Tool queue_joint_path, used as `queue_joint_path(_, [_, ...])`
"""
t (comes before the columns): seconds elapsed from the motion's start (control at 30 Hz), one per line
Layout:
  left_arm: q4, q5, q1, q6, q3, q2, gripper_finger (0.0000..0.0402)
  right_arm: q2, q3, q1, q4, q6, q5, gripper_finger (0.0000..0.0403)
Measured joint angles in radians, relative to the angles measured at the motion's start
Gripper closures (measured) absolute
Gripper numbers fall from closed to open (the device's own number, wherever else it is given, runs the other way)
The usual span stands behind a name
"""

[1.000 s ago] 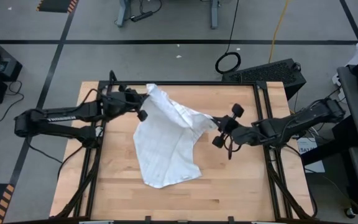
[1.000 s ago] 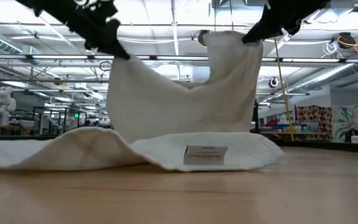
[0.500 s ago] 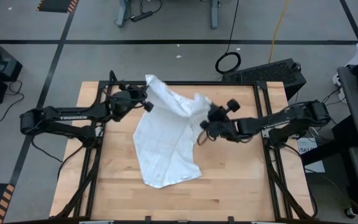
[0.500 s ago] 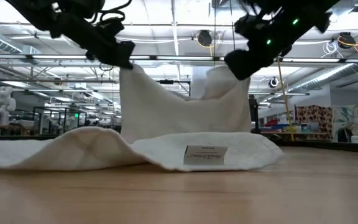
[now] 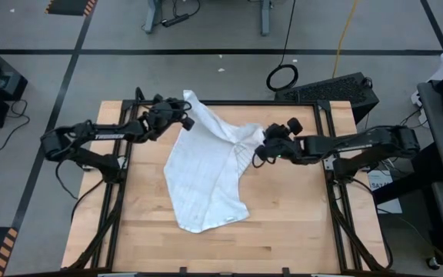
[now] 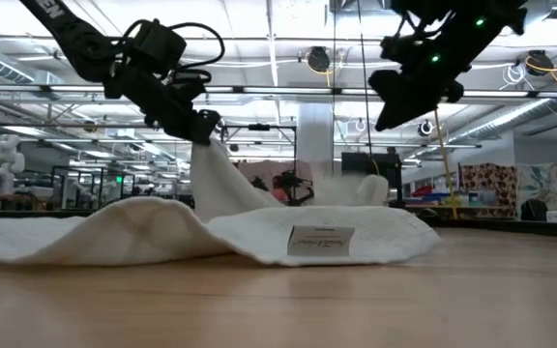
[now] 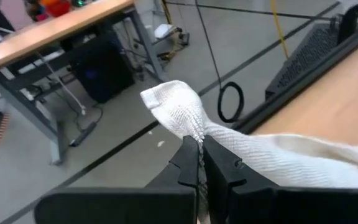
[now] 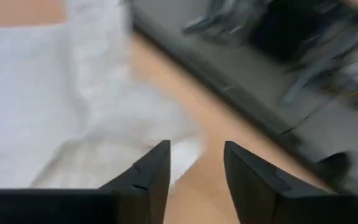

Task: Roll towel
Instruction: Roll the white towel

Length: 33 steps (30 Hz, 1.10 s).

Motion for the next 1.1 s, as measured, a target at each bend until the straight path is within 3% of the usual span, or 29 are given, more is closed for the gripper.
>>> queue_joint_path(0.1, [-0.002,0.008,0.003,0.0,0.0,0.006,0.0395,-0.019,-0.003,0.023,-0.023,0.075,-0.183,0.0247])
queue_joint_path(0.2, [0.006,0.014,0.004,0.0,0.0,0.005,0.0395,-0.002,-0.042,0.075,0.094,0.205,-0.286,0.0242])
queue_joint_path(0.37, [0.01,0.029,0.004,0.0,0.0,0.006,0.0395,0.12,-0.105,0.15,0.343,0.37,-0.303,0.0241])
queue_joint_path(0.57, [0.008,0.078,-0.002,0.0,0.0,0.006,0.0391,0.332,-0.092,0.133,0.523,0.394,-0.299,0.0241])
queue_joint_path(0.77, [-0.004,0.088,-0.006,0.0,0.0,0.005,0.0389,0.484,-0.022,0.055,0.542,0.378,-0.298,0.0241])
queue_joint_path(1.1, [-0.007,0.092,-0.041,-0.016,0.0,0.005,0.0387,0.606,0.061,-0.022,0.549,0.286,-0.329,0.0264])
